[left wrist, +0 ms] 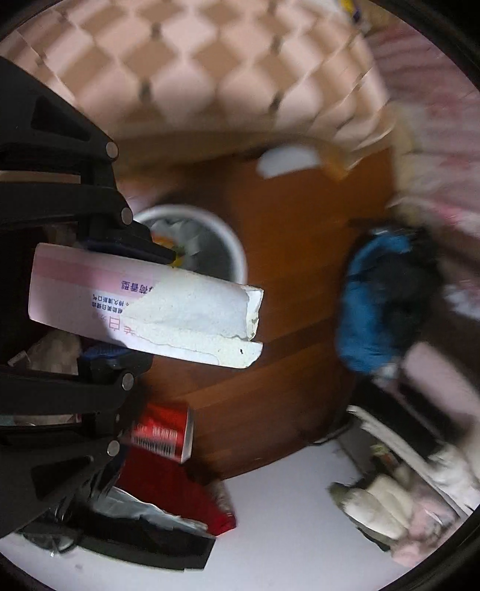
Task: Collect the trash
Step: 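Carry the white box and red can over the trash bin with both tools, then open both tools to drop the box and can into the bin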
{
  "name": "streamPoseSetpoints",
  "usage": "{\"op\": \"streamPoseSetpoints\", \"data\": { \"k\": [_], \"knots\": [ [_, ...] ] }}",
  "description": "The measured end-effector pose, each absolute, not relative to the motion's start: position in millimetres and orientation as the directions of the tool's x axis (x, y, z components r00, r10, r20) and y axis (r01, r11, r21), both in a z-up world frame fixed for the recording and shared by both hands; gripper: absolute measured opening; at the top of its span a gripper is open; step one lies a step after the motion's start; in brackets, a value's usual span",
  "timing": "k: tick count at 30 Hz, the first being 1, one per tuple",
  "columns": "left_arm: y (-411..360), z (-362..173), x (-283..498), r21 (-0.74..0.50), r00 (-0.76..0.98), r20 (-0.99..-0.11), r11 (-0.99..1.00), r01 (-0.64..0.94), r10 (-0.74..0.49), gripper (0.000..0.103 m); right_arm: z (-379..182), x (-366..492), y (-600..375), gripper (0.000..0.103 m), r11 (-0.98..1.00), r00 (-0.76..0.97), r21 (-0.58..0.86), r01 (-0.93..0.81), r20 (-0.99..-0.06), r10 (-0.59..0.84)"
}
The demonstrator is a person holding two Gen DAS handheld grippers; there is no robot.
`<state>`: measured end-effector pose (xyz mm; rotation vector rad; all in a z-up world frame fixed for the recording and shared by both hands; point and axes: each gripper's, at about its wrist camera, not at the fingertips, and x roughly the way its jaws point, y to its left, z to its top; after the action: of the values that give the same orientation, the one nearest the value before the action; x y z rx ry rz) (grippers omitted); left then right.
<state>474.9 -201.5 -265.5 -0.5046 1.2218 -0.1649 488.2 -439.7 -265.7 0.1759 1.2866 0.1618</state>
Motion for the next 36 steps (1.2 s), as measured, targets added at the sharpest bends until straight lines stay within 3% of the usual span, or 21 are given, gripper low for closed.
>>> {"op": "streamPoseSetpoints", "data": {
  "k": [4, 7, 9, 11, 15, 16, 17, 27, 36],
  "knots": [
    [-213.9, -319.4, 504.5, -0.489, 0.241, -0.863, 0.854, -0.175, -0.444, 0.036, -332.3, 515.3, -458.3, 0.085, 0.973, 0.171, 0.227, 0.033, -0.961, 0.218],
    [-224.7, -341.4, 522.4, -0.440, 0.195, -0.892, 0.882, -0.171, -0.407, 0.038, -364.7, 529.5, -463.9, 0.085, 0.971, 0.133, 0.231, 0.054, -0.966, 0.223],
    [-228.6, -349.6, 529.1, -0.419, 0.180, -0.904, 0.889, -0.185, -0.388, 0.064, -382.6, 536.1, -466.2, 0.086, 0.970, 0.109, 0.234, 0.059, -0.968, 0.227],
    [-230.7, -353.2, 535.7, -0.406, 0.178, -0.910, 0.894, -0.188, -0.376, 0.082, -395.1, 542.0, -469.0, 0.086, 0.971, 0.098, 0.228, 0.067, -0.970, 0.221],
    [-231.1, -346.9, 533.2, -0.353, 0.191, -0.928, 0.920, -0.169, -0.321, 0.095, -407.2, 544.8, -466.3, 0.087, 0.966, 0.069, 0.247, 0.075, -0.968, 0.243],
    [-230.0, -343.6, 531.2, -0.343, 0.194, -0.931, 0.925, -0.167, -0.310, 0.097, -409.7, 547.8, -464.2, 0.098, 0.964, 0.065, 0.254, 0.075, -0.966, 0.249],
    [-227.8, -341.3, 529.9, -0.327, 0.206, -0.934, 0.930, -0.168, -0.292, 0.098, -409.9, 548.3, -463.8, 0.103, 0.963, 0.066, 0.256, 0.078, -0.966, 0.252],
    [-208.5, -310.5, 481.2, -0.152, 0.276, -0.955, 0.977, -0.149, -0.106, 0.098, -372.2, 520.0, -461.5, 0.103, 0.993, 0.101, 0.107, 0.057, -0.990, 0.100],
    [-204.0, -266.7, 430.0, -0.131, 0.330, -0.941, 0.983, -0.130, -0.082, 0.098, -313.9, 462.8, -458.2, 0.103, 0.997, 0.154, 0.070, 0.017, -0.986, 0.067]
  ]
}}
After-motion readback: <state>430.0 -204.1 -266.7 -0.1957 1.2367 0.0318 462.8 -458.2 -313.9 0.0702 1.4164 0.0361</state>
